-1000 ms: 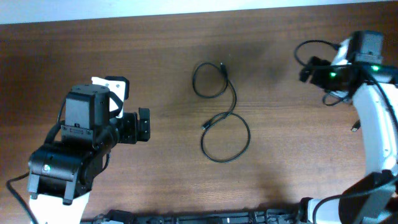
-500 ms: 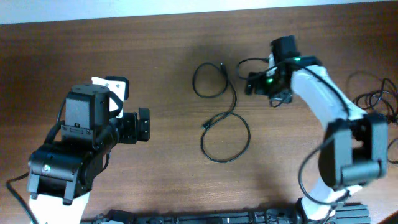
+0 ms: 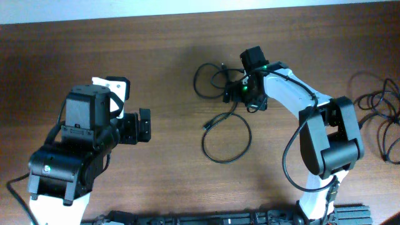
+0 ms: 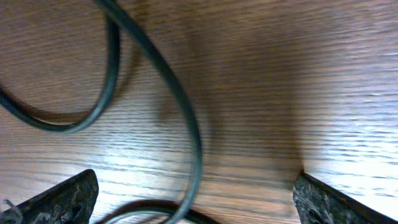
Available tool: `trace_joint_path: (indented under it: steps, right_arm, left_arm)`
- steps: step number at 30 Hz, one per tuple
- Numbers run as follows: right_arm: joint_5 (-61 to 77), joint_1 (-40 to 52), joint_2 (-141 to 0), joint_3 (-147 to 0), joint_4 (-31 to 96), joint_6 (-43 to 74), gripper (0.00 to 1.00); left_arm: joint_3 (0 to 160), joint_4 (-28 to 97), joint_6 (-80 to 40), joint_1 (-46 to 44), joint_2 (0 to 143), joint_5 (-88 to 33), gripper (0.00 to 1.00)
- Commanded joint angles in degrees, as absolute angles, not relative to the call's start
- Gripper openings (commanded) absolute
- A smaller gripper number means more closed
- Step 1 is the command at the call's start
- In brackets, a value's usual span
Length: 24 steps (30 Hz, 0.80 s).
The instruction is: Untangle cables
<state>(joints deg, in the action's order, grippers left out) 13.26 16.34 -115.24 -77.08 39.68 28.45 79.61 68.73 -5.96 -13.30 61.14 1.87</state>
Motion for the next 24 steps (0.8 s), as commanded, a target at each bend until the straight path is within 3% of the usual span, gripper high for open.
trace_joint_path:
  steps: [1, 8, 11, 14, 24]
  right_arm:
    - [18.04, 18.26, -118.43, -76.16, 37.60, 29.50, 0.99]
    - [19.09, 20.49, -118.45, -76.14, 31.57, 29.45, 1.00]
    - [19.09, 21.02, -118.45, -76.12, 29.50, 29.45, 0.79]
    - [19.11, 20.99, -118.45, -76.12, 29.08, 29.47, 0.66]
    - [13.65, 21.06, -118.45, -75.77, 29.34, 29.45, 0.61]
  left_arm:
    - [80.68, 68.64, -5.06, -12.95, 61.06, 1.21, 0.99]
    - [80.68, 68.64, -5.06, -12.95, 61.06, 1.21, 0.99]
    - [80.68, 68.64, -5.06, -12.95, 61.06, 1.21, 0.99]
    - [80.68, 68.64, -5.06, -12.95, 61.06, 1.21, 0.99]
    - [80.68, 68.64, -5.06, -12.95, 61.06, 1.21, 0.99]
